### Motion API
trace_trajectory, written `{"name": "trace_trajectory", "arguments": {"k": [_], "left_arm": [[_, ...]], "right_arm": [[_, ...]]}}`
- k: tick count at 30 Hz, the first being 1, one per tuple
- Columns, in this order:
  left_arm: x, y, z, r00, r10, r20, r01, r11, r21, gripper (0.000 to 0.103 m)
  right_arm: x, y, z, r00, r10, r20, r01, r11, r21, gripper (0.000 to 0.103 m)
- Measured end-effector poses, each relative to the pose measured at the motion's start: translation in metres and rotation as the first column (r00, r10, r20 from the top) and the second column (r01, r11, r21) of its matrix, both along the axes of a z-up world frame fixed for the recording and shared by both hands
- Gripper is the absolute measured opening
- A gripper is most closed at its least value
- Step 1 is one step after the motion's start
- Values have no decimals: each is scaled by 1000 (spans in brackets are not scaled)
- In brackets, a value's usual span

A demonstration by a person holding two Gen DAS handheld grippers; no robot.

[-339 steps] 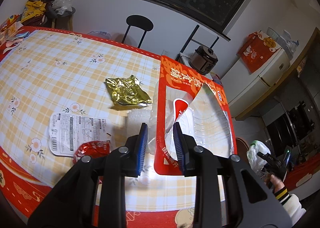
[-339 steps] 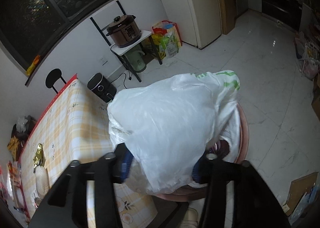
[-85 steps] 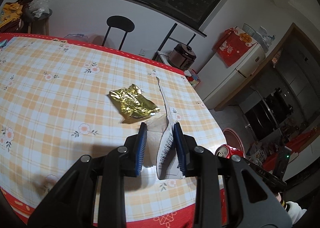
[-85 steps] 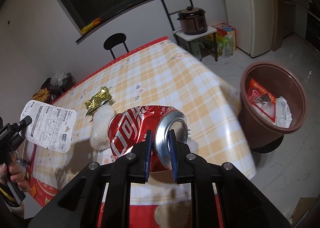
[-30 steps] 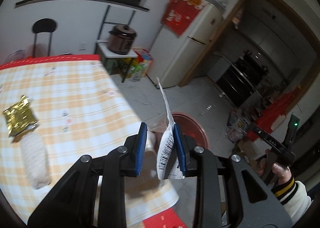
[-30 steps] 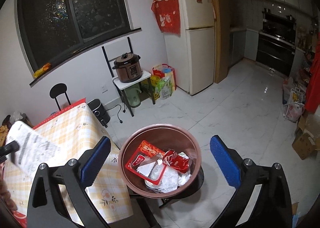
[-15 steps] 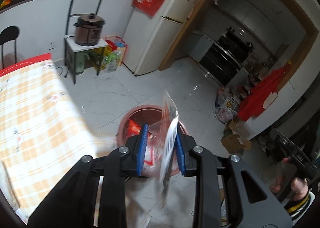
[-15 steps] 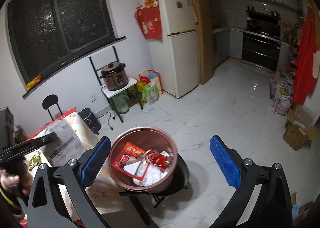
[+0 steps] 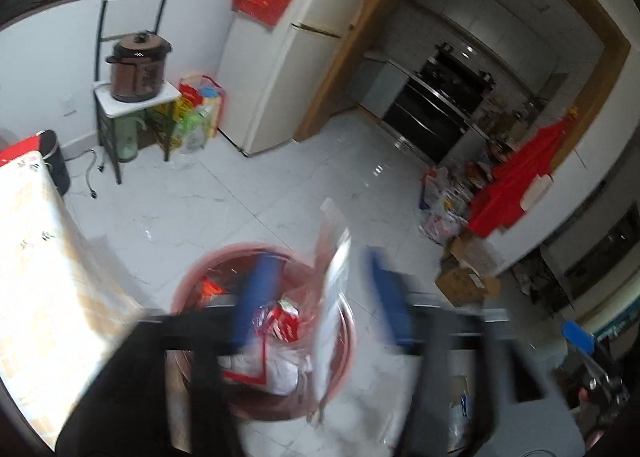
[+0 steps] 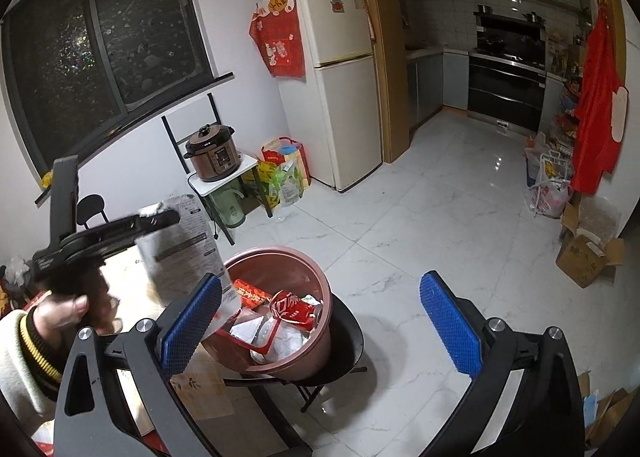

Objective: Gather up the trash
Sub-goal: 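Carry the paper sheet in the left tool over the bin and open it, then move both open tools back over the table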

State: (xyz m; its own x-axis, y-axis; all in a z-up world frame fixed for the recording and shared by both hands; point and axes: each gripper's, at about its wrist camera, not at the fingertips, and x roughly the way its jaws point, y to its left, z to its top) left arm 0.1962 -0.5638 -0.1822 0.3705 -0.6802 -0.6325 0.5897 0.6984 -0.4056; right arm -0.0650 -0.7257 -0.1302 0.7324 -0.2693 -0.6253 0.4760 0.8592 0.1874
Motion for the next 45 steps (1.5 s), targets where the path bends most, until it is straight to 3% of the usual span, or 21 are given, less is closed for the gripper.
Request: {"name": "trace_trajectory", "arguments": {"k": [3,5,10,12,19,25,32,37,45], "left_arm": [[7,16,11,1000,18,15,-18,1000,-20,75],[9,35,22,998,50,45,-49,999,-19,84],[11,99,44,986,136,96,-135,991,-16,87],[6,131,53,975,181,126,-181,983,-8,94],[-22,253,81,912,339,232,-355,935,29,97],[-61,372,91,822,480,306,-523,849,72,97],[-114,519,85,682,669,296,-718,689,96,97],[-144,591,73,591,763,263,-803,589,94,97],[-168,658,49,529,820,221,-848,520,101,96]], "right_arm": [[-2,0,0,1000,-2,7,2,1000,8,98],[0,1,0,1000,-2,13,2,1000,15,98],[12,11,3,999,15,32,-16,999,31,98],[20,17,6,999,28,41,-29,999,31,98],[55,61,20,995,77,57,-76,997,-10,98],[75,112,24,987,151,59,-151,988,-4,98],[103,187,24,965,260,40,-261,965,9,98],[128,251,23,934,357,15,-357,934,2,98],[161,352,16,870,491,-39,-492,870,-23,98]]}}
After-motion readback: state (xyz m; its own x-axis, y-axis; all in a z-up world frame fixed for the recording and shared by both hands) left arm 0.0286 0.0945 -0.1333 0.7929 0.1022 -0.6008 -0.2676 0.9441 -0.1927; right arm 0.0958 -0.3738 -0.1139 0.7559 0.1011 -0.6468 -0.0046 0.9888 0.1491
